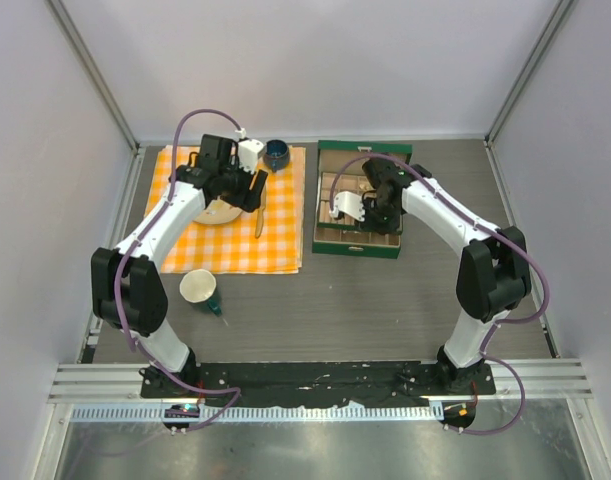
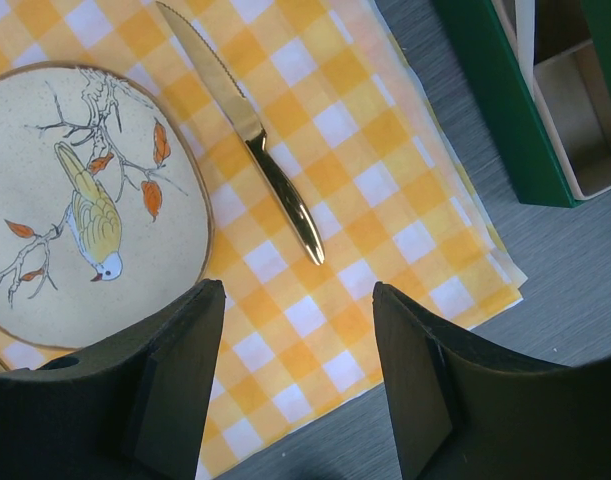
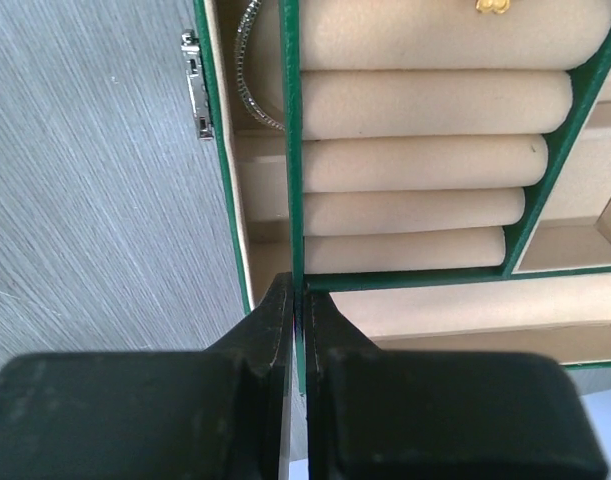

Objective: Organize the mixed jewelry

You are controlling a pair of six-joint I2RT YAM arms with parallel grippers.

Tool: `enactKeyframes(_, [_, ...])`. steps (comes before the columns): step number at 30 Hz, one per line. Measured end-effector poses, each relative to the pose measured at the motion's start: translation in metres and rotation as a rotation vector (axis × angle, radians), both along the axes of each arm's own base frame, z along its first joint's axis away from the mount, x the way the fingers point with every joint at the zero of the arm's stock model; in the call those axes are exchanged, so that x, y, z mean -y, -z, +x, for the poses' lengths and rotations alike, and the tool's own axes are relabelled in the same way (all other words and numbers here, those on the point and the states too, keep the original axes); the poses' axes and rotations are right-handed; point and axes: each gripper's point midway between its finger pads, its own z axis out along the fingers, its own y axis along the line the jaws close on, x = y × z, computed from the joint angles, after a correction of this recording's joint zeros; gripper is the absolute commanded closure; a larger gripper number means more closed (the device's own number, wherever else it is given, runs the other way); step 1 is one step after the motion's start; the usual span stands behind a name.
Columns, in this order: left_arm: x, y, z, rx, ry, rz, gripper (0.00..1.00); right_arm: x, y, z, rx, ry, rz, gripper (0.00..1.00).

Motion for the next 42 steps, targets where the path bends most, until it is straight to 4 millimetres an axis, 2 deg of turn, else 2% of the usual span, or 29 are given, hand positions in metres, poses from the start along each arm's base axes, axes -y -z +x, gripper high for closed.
enactKeyframes(10, [-0.002, 0.0, 0.001, 0.0, -0.004, 0.0, 0.35, 0.008, -0.003, 0.005, 0.02, 0.027, -0.024, 0.99])
enactKeyframes(21, [-0.002, 0.0, 0.0, -0.002, -0.002, -0.005, 0.35, 0.014, -0.004, 0.001, 0.02, 0.037, -0.03, 0.99])
enactKeyframes(33, [-0.001, 0.001, 0.001, -0.004, -0.002, -0.005, 0.35, 0.01, 0.0, -0.002, 0.001, 0.029, -0.022, 0.99])
enactKeyframes(42, [-0.002, 0.002, 0.001, -0.006, -0.002, -0.005, 0.35, -0.001, 0.015, -0.01, -0.048, -0.008, -0.044, 0.99])
